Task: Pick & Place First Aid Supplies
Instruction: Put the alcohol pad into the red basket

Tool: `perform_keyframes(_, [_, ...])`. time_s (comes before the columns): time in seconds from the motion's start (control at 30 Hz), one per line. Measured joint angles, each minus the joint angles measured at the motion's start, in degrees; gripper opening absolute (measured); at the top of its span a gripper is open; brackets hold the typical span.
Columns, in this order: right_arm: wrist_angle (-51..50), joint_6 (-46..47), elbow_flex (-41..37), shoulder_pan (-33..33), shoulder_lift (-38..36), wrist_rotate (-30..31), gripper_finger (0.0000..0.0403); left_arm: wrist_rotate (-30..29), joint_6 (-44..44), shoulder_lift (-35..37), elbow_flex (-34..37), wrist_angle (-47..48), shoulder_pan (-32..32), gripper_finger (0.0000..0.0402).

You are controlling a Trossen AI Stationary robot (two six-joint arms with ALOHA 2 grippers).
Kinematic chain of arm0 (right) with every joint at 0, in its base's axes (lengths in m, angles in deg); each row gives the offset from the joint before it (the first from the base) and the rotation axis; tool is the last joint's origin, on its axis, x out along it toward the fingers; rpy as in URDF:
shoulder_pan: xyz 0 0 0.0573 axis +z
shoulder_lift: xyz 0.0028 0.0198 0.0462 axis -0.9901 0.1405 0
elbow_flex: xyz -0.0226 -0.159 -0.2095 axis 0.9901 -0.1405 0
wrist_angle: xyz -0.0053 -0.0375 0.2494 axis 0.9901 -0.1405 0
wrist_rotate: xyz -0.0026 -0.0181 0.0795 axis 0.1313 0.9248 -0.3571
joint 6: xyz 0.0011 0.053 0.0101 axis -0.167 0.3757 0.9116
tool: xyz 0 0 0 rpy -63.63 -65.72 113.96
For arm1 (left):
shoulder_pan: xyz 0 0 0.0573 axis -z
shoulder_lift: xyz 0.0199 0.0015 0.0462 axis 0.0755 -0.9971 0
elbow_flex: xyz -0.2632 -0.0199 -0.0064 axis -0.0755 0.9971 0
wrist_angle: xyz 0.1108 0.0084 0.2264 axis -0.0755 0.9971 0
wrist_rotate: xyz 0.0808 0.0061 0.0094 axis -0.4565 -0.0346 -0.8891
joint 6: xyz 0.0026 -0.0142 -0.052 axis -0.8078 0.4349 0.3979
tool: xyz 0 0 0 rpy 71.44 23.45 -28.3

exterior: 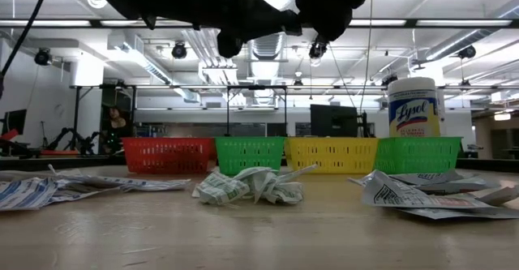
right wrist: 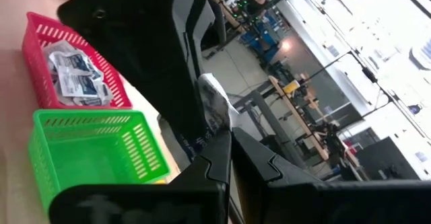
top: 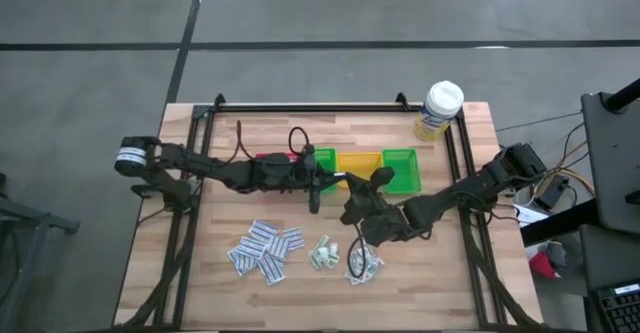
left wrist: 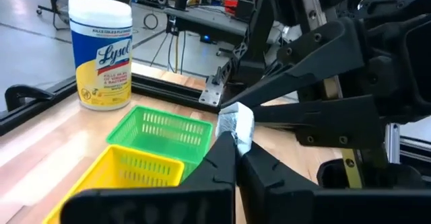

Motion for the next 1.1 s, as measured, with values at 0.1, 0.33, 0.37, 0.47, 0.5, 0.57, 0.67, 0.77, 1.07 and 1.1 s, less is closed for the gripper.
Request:
perform_keyframes(0.1, [-1.5, 0.1, 0.0, 0.3, 0.0, -0.6, 0.0008, 0.0, 0.4, 0.8, 0.0, 3.4, 0.0, 0.0001])
perform_keyframes(0.33, [-15.0, 11.2, 0.0, 1.5, -0.3, 0.8, 0.0008, -13.5, 6.8, 5.4, 0.3, 26.2, 0.0, 0.0001])
perform_keyframes(0.37, [-17.6, 13.3, 0.0, 1.8, -0.3, 0.8, 0.0008, -15.9, 8.7, 6.4, 0.3, 29.2, 0.0, 0.0001])
perform_keyframes(0.47, [-23.7, 20.0, 0.0, 2.7, -0.5, 0.1, 0.0008, -21.1, 12.1, 9.2, 0.3, 38.0, -0.2, 0.0000])
perform_keyframes(0.5, [-25.6, 21.8, 0.0, 3.0, -0.6, -0.9, 0.0008, -22.6, 12.8, 10.0, 0.3, 39.9, -0.3, 0.0000])
perform_keyframes(0.57, [-28.0, 24.1, 0.0, 3.5, -0.9, -4.0, 0.0008, -24.3, 14.4, 12.0, 0.3, 43.7, -0.9, 0.0000])
perform_keyframes(0.67, [-29.9, 25.3, 0.0, 4.4, -1.6, -9.7, 0.0008, -23.3, 17.1, 14.1, 0.2, 48.6, -3.0, 0.0000])
perform_keyframes(0.77, [-30.0, 25.3, 0.0, 5.2, -2.6, -14.5, 0.0008, -18.6, 20.5, 15.0, 0.2, 53.6, -5.8, 0.0000])
perform_keyframes(1.07, [-31.6, 26.9, -0.1, 6.8, -4.0, -16.0, 0.0008, -4.0, 29.5, 13.9, 0.2, 64.4, -13.7, 0.0000])
perform_keyframes(1.1, [-31.6, 27.0, -0.1, 6.9, -4.0, -16.0, 0.0008, -3.7, 30.0, 13.9, 0.2, 65.1, -14.0, 0.0000])
